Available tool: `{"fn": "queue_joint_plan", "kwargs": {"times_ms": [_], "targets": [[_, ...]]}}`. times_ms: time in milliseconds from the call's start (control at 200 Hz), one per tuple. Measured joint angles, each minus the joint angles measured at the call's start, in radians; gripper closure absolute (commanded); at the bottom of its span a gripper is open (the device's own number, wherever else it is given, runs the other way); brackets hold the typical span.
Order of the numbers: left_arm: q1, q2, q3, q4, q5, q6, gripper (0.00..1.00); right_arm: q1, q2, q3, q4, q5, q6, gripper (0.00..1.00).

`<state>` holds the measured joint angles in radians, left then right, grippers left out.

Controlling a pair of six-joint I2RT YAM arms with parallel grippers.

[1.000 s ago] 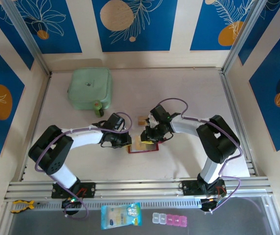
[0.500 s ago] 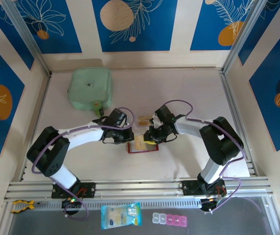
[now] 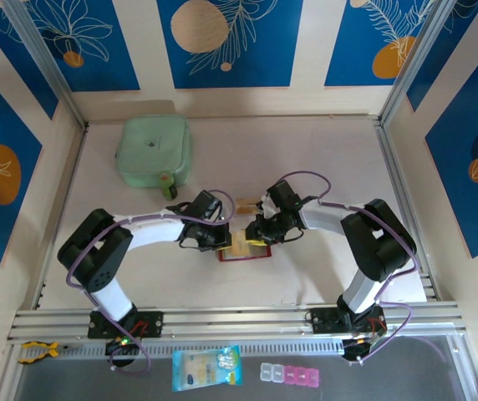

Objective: Take the credit cards out of the card holder

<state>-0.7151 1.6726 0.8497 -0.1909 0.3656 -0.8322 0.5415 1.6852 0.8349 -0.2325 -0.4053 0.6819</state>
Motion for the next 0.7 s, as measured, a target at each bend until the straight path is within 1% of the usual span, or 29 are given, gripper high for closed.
{"fn": "queue_joint_plan", "kwargs": {"times_ms": [700], "targets": [[0.0,0.001,0.0,0.0,0.0,0.001,0.95,-0.006,0.049,-0.027,0.072,-0.056,0.008,0.75]]}}
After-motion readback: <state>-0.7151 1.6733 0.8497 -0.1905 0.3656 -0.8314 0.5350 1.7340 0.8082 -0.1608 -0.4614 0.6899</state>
